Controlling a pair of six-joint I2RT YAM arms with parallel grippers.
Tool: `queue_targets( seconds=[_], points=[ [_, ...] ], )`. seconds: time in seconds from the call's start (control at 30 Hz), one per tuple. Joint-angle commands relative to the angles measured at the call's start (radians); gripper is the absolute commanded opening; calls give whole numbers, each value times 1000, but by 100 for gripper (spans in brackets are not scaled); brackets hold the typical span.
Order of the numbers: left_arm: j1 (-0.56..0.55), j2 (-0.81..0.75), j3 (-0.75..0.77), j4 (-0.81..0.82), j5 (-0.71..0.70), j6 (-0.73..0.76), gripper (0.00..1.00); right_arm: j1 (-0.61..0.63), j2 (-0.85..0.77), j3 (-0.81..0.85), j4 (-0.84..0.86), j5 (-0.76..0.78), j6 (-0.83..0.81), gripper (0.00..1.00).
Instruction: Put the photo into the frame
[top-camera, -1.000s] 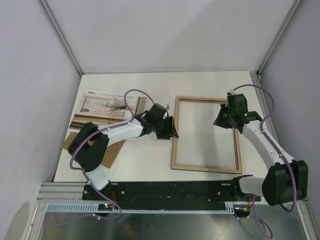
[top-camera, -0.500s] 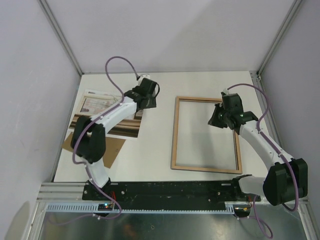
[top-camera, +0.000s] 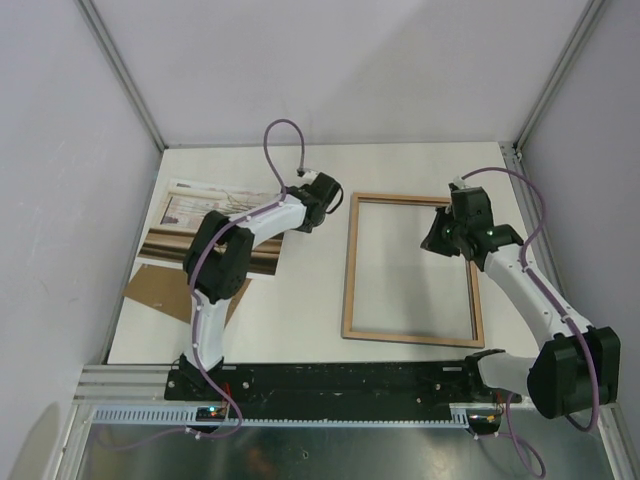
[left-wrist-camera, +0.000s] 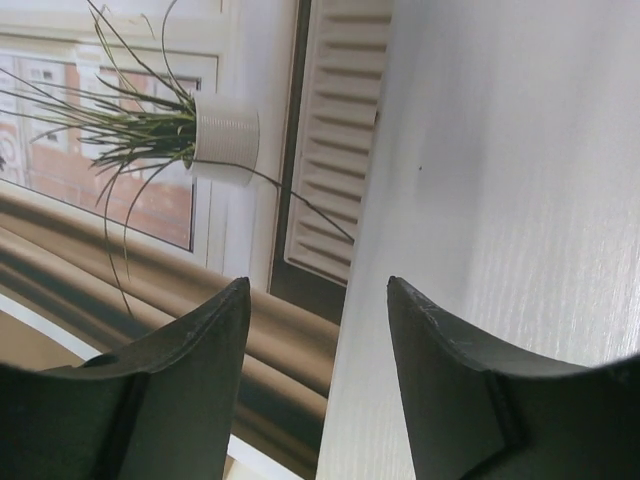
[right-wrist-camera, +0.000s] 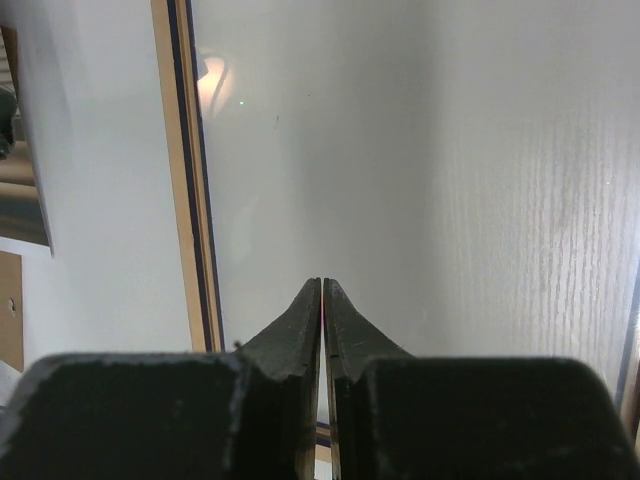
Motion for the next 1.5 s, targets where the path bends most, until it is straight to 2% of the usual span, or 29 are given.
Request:
queue_targets(
  seconds=[0.0,0.53,1.07,1.3,1.47],
  points=[
    [-19,44,61,4,-109,30,61,-9,-44,11,-14,9,-13,8],
    [-25,171,119,5,-218,65,55,-22,-106,-6,-42,-1,-27,9],
    [-3,261,134,7,-215,68,51,-35,-126,-20,-48,-8,-35,9],
    [11,287,135,10,-191,63,42,-40,-127,-31,-43,-13,-36,9],
    [16,281,143,9,-193,67,25,-46,-130,-35,-40,-16,-37,10]
  ],
)
